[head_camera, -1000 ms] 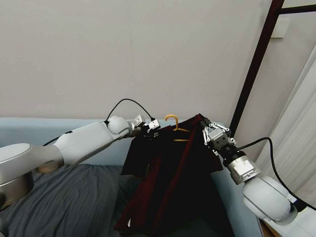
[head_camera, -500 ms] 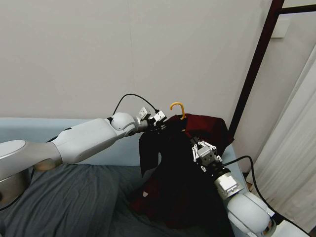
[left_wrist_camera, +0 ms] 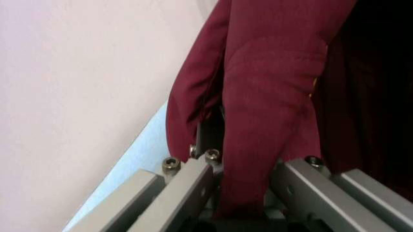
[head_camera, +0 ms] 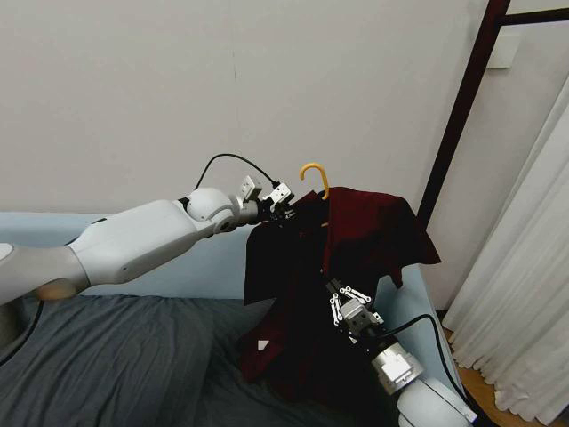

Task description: Pick up the clothes from the sofa and hang them on the clothes hanger.

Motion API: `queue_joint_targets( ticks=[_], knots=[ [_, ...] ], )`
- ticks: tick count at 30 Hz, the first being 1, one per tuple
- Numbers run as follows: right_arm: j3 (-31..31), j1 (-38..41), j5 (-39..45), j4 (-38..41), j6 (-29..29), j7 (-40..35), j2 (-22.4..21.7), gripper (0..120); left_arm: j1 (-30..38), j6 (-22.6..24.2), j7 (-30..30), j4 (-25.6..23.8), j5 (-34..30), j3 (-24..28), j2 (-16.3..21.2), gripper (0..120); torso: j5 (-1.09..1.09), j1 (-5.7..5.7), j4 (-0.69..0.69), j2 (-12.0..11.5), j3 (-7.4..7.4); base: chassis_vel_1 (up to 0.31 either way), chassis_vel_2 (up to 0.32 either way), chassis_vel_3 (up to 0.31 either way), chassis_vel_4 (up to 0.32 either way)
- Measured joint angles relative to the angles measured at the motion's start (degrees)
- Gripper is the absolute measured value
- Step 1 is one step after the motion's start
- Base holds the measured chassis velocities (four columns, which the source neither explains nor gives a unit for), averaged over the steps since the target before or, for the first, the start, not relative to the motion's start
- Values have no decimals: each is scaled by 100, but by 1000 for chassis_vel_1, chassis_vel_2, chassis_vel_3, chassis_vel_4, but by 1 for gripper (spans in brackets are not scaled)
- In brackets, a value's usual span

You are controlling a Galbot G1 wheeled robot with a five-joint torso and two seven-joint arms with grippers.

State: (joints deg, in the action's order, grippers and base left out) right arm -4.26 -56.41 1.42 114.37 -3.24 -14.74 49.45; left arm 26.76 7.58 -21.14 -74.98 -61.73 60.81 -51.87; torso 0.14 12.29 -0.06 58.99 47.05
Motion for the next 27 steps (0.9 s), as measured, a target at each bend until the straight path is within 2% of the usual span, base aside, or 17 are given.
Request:
queue_joint_targets(
  ticks=[5,8,10,12,15,16,19,22,23,27],
  knots=[
    [-22,-45,24,-111,-128,264,43,2,106,-129,-162,-405,122,71,353,0,0,0,-1,0,0,0,0,0,0],
    [18,-272,-49,-118,-331,580,38,15,188,-340,-287,-595,777,115,584,0,0,0,-2,0,0,0,0,0,0],
    [77,-443,-129,-95,-483,714,37,25,269,-439,-384,-665,987,153,678,0,0,0,-2,0,0,0,0,0,0],
    [139,-555,-191,-86,-602,819,23,28,324,-478,-427,-684,1038,176,716,0,1,0,-1,0,0,0,0,0,0],
    [376,-899,-330,8,-843,1158,-83,43,440,-622,-591,-614,1192,204,738,0,1,0,-3,0,0,0,0,0,0],
    [376,-899,-330,8,-843,1158,-83,43,440,-622,-591,-614,1192,204,738,0,1,0,-3,0,0,0,0,0,0],
    [679,-1269,-362,186,-904,1265,-196,57,482,-785,-810,-457,1417,221,738,0,2,0,-4,1,0,0,0,0,0],
    [879,-1472,-363,288,-903,1276,-250,63,417,-883,-932,-335,1548,208,741,0,2,-1,-3,1,-1,0,0,0,0],
    [1009,-1598,-355,346,-895,1276,-287,70,343,-917,-975,-286,1613,178,751,0,1,0,-3,0,0,0,0,0,0],
    [1427,-1971,-217,499,-846,1254,-401,85,37,-1017,-1069,-255,1889,-27,850,0,1,0,-3,0,0,0,0,0,0]
  ],
)
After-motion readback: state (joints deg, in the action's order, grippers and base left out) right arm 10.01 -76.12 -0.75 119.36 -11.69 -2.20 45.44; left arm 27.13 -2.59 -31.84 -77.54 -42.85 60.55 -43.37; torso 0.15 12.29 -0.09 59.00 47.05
